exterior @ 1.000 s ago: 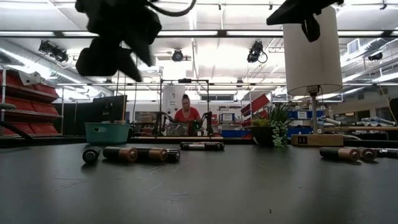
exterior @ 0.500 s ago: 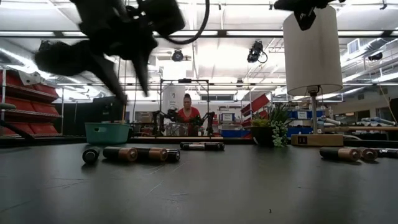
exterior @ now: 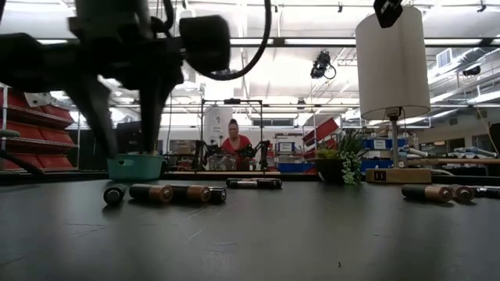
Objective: Sort batteries
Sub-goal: Put the black battery into the yellow bin
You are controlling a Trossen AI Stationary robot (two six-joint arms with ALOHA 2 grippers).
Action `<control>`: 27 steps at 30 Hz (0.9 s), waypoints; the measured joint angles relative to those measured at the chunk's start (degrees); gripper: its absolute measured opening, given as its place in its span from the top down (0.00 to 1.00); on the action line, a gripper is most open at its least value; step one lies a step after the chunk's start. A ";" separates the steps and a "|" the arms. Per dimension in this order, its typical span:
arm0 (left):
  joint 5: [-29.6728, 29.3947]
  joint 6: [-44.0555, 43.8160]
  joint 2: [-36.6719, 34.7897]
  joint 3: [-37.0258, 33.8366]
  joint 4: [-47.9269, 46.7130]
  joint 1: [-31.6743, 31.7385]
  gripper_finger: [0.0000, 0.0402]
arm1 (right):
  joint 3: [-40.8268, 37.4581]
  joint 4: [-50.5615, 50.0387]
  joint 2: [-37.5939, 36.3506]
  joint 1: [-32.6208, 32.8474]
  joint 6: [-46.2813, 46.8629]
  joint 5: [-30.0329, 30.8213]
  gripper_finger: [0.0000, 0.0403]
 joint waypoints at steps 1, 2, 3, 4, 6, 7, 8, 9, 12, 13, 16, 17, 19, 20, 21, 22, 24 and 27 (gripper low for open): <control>-0.03 -0.75 0.21 0.06 -0.93 -0.23 0.62 | 0.00 -0.09 -0.30 0.00 -0.01 -0.02 1.00; -0.01 -0.99 0.40 0.08 -1.40 -0.49 0.62 | 0.00 -0.10 -0.48 0.00 -0.01 -0.04 1.00; 0.07 -1.01 0.52 0.10 -1.74 -0.57 0.62 | 0.00 -0.08 -0.70 0.00 -0.01 -0.04 1.00; 0.19 -1.01 0.54 0.12 -2.43 -0.57 0.62 | 0.00 -0.08 -0.77 0.00 -0.01 -0.04 1.00; -0.16 -0.96 0.69 0.14 -3.91 -0.49 0.62 | 0.00 -0.05 -0.86 0.00 0.00 -0.04 1.00; -0.42 -0.95 0.78 0.14 -4.66 -0.42 0.62 | 0.00 -0.12 -0.90 0.00 0.01 -0.04 1.00; -0.64 -0.91 0.87 0.14 -5.62 -0.28 0.62 | 0.00 -0.07 -0.95 0.00 0.01 -0.04 1.00; -0.76 -0.88 0.87 0.12 -6.43 -0.11 0.62 | 0.00 0.06 -0.99 0.00 0.01 -0.04 1.00; -1.75 -0.53 0.80 -0.39 -5.65 0.36 0.62 | 0.00 0.16 -0.95 0.00 0.16 -0.04 1.00; -2.17 0.16 0.82 -0.49 -5.73 0.58 0.62 | 0.00 0.18 -0.95 0.00 0.16 -0.04 1.00; -3.04 0.60 0.82 -0.52 -5.68 1.12 0.62 | 0.00 0.25 -0.97 0.00 0.21 -0.04 1.00; -3.53 0.65 0.82 -0.52 -5.87 1.23 0.62 | 0.00 0.25 -0.95 0.00 0.23 -0.01 1.00; -3.69 0.77 1.13 -0.52 -6.07 1.44 0.62 | 0.00 0.57 -0.95 0.00 0.23 0.00 1.00; -3.74 0.99 1.34 -0.52 -5.86 1.44 0.62 | 0.00 0.81 -0.95 0.00 0.26 0.02 1.00; -3.70 1.19 1.61 -0.52 -5.65 1.44 0.62 | 0.00 0.93 -0.95 0.00 0.49 0.03 1.00; -3.70 1.47 2.21 -0.52 -5.39 1.44 0.62 | 0.00 0.98 -0.95 0.00 0.68 0.03 1.00; -3.58 1.59 2.81 -0.54 -4.30 1.44 0.62 | 0.00 1.12 -0.94 0.00 1.11 0.05 1.00; -2.87 1.59 3.94 -0.52 -3.05 1.44 0.62 | 0.00 1.10 -0.97 0.00 1.74 0.07 1.00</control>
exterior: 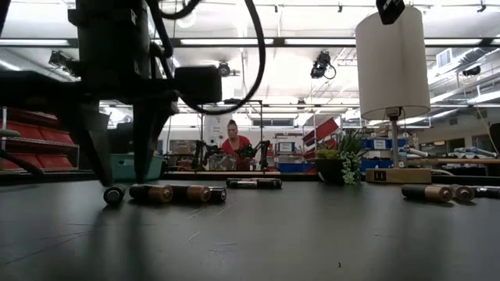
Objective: Sort batteries
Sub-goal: Put the black battery into the yellow bin
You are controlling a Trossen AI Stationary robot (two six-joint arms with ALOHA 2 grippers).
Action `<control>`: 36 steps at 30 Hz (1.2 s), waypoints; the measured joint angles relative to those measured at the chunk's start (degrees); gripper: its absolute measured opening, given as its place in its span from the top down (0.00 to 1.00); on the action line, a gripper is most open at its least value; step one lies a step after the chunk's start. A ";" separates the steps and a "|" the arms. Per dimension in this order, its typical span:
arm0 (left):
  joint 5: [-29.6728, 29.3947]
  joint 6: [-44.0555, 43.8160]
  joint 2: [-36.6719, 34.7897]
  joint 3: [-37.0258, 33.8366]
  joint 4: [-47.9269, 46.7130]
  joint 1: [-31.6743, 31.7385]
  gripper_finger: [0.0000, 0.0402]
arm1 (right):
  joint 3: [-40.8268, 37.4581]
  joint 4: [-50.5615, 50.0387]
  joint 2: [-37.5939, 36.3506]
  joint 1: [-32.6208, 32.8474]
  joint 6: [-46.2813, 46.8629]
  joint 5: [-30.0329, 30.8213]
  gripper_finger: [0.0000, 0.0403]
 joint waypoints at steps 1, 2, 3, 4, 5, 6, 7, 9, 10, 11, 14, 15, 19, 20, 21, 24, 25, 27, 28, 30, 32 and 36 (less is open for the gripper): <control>0.20 0.01 0.61 0.01 0.40 0.00 0.62 | -0.02 -0.03 0.02 0.00 0.01 0.02 1.00; 0.46 0.02 0.98 0.02 0.93 0.00 0.62 | -0.02 0.02 0.00 0.02 0.00 0.05 1.00; 0.87 0.03 1.31 -0.02 1.11 0.00 0.62 | -0.02 0.04 0.00 0.01 0.01 0.11 1.00; 1.32 0.21 1.89 -0.01 1.17 0.00 0.62 | -0.02 -0.03 0.01 0.02 0.02 0.13 1.00; 1.69 0.37 2.11 0.09 1.24 0.00 0.62 | -0.02 0.02 0.02 0.02 0.02 0.16 1.00; 2.07 0.43 2.24 0.09 1.32 -0.10 0.62 | -0.02 0.00 0.02 0.00 0.02 0.15 1.00; 2.44 0.43 2.54 0.16 1.36 -0.14 0.62 | -0.02 -0.03 0.02 0.02 0.07 0.15 1.00; 2.21 0.48 2.78 0.20 1.40 -0.42 0.62 | -0.02 -0.02 0.01 0.01 0.26 0.17 1.00; 2.16 0.74 2.81 0.20 1.42 -0.47 0.62 | -0.02 0.00 0.01 0.01 0.27 0.17 1.00; 2.20 1.55 2.83 0.20 1.43 -0.48 0.63 | -0.02 -0.02 0.02 0.02 0.28 0.17 1.00; 2.29 5.35 2.86 0.20 1.39 -0.48 0.69 | -0.02 0.00 0.02 0.00 0.28 0.17 1.00; 2.29 6.80 2.88 0.17 1.40 -0.48 0.72 | -0.02 0.00 0.02 -0.04 0.28 0.17 1.00; 2.25 11.25 2.88 0.11 2.46 -0.48 0.88 | -0.02 0.00 0.02 -0.04 0.28 0.17 1.00; 2.23 11.72 2.88 0.11 2.60 -0.48 0.88 | -0.02 0.00 0.02 -0.04 0.28 0.17 1.00; 2.22 11.99 2.88 0.11 2.61 -0.48 0.88 | -0.02 -0.01 0.02 -0.04 0.28 0.17 1.00; 2.22 12.41 2.92 0.11 2.68 -0.48 0.88 | -0.02 0.00 0.02 -0.04 0.28 0.18 1.00; 2.24 12.47 2.86 0.11 2.80 -0.48 0.88 | -0.02 0.01 0.02 -0.04 0.28 0.20 1.00; 2.32 12.95 2.19 -0.02 3.30 -0.48 0.88 | -0.02 0.02 0.02 -0.04 0.28 0.20 1.00; 2.45 13.53 1.75 -0.02 3.46 -0.48 0.88 | -0.02 0.03 0.02 -0.04 0.28 0.20 1.00; 2.57 13.88 0.63 0.33 3.17 -0.75 0.88 | -0.02 0.02 0.02 -0.04 0.26 0.20 1.00; 1.80 13.92 -1.46 1.27 1.16 -1.28 0.88 | -0.02 0.06 0.02 -0.04 0.26 0.20 1.00; -0.59 13.92 -4.09 4.18 -3.88 -2.61 0.88 | -0.02 0.26 0.02 -0.04 0.26 0.20 1.00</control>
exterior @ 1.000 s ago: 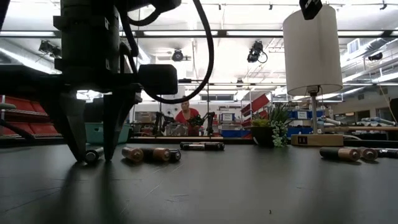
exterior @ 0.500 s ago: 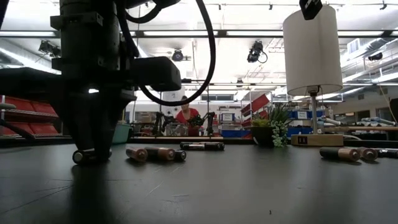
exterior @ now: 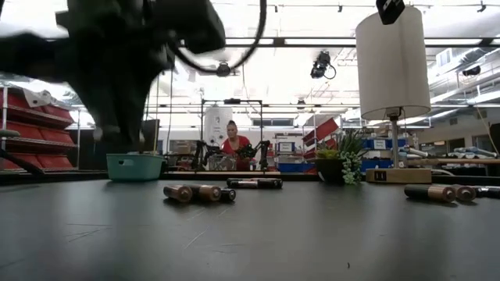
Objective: Sort batteries
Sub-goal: Put the black battery into the yellow bin
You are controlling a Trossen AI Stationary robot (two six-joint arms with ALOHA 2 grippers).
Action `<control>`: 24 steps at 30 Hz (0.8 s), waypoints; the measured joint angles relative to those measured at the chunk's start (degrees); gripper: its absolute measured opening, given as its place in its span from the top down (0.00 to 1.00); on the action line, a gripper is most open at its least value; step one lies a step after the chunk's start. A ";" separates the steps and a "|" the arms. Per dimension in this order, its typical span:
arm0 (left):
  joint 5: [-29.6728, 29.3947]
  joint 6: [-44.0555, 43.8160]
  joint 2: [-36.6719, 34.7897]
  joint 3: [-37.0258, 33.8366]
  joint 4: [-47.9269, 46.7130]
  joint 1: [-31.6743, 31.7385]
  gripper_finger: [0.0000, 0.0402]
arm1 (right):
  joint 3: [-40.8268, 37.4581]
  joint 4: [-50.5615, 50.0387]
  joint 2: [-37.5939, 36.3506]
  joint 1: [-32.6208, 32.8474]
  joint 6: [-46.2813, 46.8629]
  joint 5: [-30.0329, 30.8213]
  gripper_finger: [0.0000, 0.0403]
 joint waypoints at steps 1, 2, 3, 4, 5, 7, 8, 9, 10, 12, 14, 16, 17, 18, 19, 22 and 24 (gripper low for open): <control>-0.45 0.02 -0.41 0.85 -1.26 -0.33 0.88 | 0.00 0.01 0.00 0.00 0.00 0.00 1.00; -0.47 0.18 -0.88 1.91 -2.20 -0.66 0.88 | 0.00 -0.02 0.00 0.00 0.00 0.00 1.00; -0.28 0.75 -1.54 2.98 -2.44 -0.98 0.88 | 0.00 -0.03 0.02 0.00 0.00 0.00 1.00; 0.83 1.77 -2.25 4.02 -2.34 -1.35 0.88 | 0.00 -0.03 0.02 0.00 0.00 0.00 1.00; 3.10 2.74 -2.90 4.90 -2.24 -1.73 0.88 | 0.00 -0.03 0.02 0.00 -0.01 0.00 1.00; 7.91 3.30 -3.73 6.15 -2.72 -3.01 0.88 | 0.00 -0.03 0.02 0.00 -0.38 0.00 1.00; 10.25 2.96 -3.95 6.62 -3.18 -3.86 0.88 | 0.00 -0.05 0.02 0.00 -0.72 0.00 1.00; 12.17 2.31 -4.14 7.11 -3.61 -4.80 0.88 | 0.00 -0.03 0.02 0.00 -1.14 0.00 1.00; 14.21 1.17 -4.45 7.38 -3.62 -5.86 0.88 | 0.00 -0.05 0.02 0.00 -1.58 0.00 1.00; 17.27 -1.70 -4.92 7.53 -3.74 -8.25 0.88 | 0.00 -0.03 0.02 0.00 -2.32 0.00 1.00; 18.79 -5.85 -4.89 7.38 -4.75 -11.23 0.88 | 0.00 -0.05 0.02 0.00 -2.92 0.00 1.00; 19.40 -11.86 -4.81 6.22 -5.23 -14.21 0.88 | 0.00 0.02 0.02 0.00 -3.02 0.00 1.00; 19.69 -15.27 -4.81 5.60 -5.37 -15.64 0.88 | 0.00 -0.01 0.02 0.00 -3.04 0.00 1.00; 20.01 -18.08 -4.81 5.04 -5.38 -16.91 0.87 | 0.00 -0.01 0.02 0.00 -3.04 -0.02 1.00; 20.61 -19.20 -4.81 4.53 -5.27 -17.91 0.87 | 0.00 0.04 0.02 0.00 -3.04 -0.12 1.00; 23.83 -19.92 -4.81 2.77 -5.11 -19.20 0.85 | 0.00 0.15 0.02 0.00 -2.92 -0.28 1.00; 23.73 -19.91 -4.77 1.52 -6.11 -19.27 0.85 | 0.00 0.15 0.02 0.00 -2.89 -0.30 1.00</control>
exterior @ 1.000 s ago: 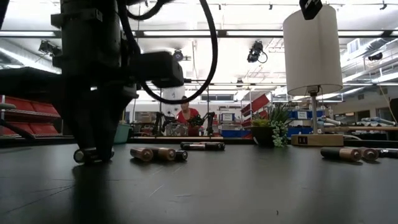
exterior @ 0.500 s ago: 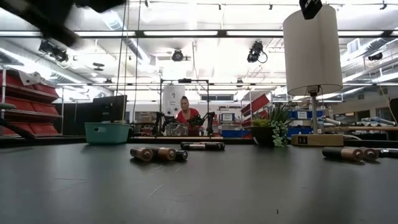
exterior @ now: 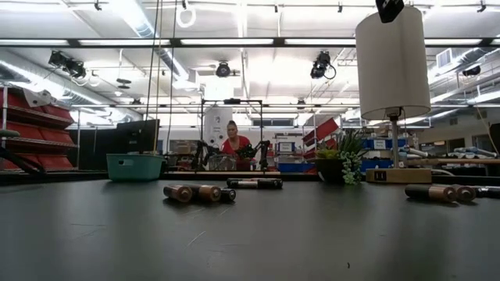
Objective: Sort batteries
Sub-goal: Put the black battery into the yellow bin
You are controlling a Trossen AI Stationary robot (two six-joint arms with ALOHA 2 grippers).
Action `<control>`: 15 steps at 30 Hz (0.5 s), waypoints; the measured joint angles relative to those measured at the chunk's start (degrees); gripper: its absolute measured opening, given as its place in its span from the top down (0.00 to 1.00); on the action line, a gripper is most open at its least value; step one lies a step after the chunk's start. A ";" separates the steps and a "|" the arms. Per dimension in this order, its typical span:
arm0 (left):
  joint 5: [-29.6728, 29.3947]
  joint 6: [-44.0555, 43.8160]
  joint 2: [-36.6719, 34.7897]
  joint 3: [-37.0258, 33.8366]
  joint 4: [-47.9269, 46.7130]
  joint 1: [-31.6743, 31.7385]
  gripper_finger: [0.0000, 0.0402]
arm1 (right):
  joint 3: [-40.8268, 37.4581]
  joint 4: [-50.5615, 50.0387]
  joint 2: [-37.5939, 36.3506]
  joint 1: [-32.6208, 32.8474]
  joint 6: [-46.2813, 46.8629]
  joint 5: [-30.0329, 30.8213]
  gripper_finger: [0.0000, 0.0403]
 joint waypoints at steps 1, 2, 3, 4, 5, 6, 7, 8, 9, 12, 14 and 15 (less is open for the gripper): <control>-0.41 0.07 0.00 -0.48 -0.78 0.02 0.85 | 0.00 0.02 0.00 0.00 0.05 -0.01 1.00; -0.67 0.05 0.00 -0.94 -1.52 0.07 0.85 | 0.00 0.04 -0.02 0.00 0.42 -0.01 1.00; -1.51 0.08 0.00 -1.34 -2.49 0.08 0.85 | 0.00 0.04 0.00 0.00 0.87 -0.07 1.00; -2.20 0.11 0.00 -1.86 -3.37 0.10 0.85 | 0.00 0.02 0.00 0.00 1.43 -0.12 1.00; -2.87 0.24 0.00 -2.28 -4.44 0.32 0.85 | 0.00 0.02 0.00 0.00 1.89 -0.14 1.00; -3.65 0.40 0.00 -2.83 -5.03 0.49 0.85 | 0.00 0.02 0.00 0.00 2.28 -0.14 1.00; -4.37 0.55 -0.01 -3.37 -5.24 0.72 0.85 | 0.00 0.02 0.00 0.00 2.53 -0.16 1.00; -5.07 0.77 -0.02 -4.15 -4.94 0.92 0.84 | 0.00 0.02 0.00 0.00 2.58 -0.16 1.00; -5.87 1.24 -0.02 -4.96 -4.64 1.08 0.84 | 0.00 0.01 0.00 0.00 2.60 -0.16 1.00; -8.13 1.89 -0.02 -8.12 -0.71 1.31 0.84 | 0.00 0.02 0.00 0.00 2.62 -0.16 1.00; -8.90 2.08 -0.02 -10.97 3.69 1.47 0.84 | 0.00 -0.02 0.00 0.00 2.62 -0.16 1.00; -8.92 2.11 -0.02 -12.46 5.80 1.54 0.84 | 0.00 -0.02 0.00 0.00 2.62 -0.16 1.00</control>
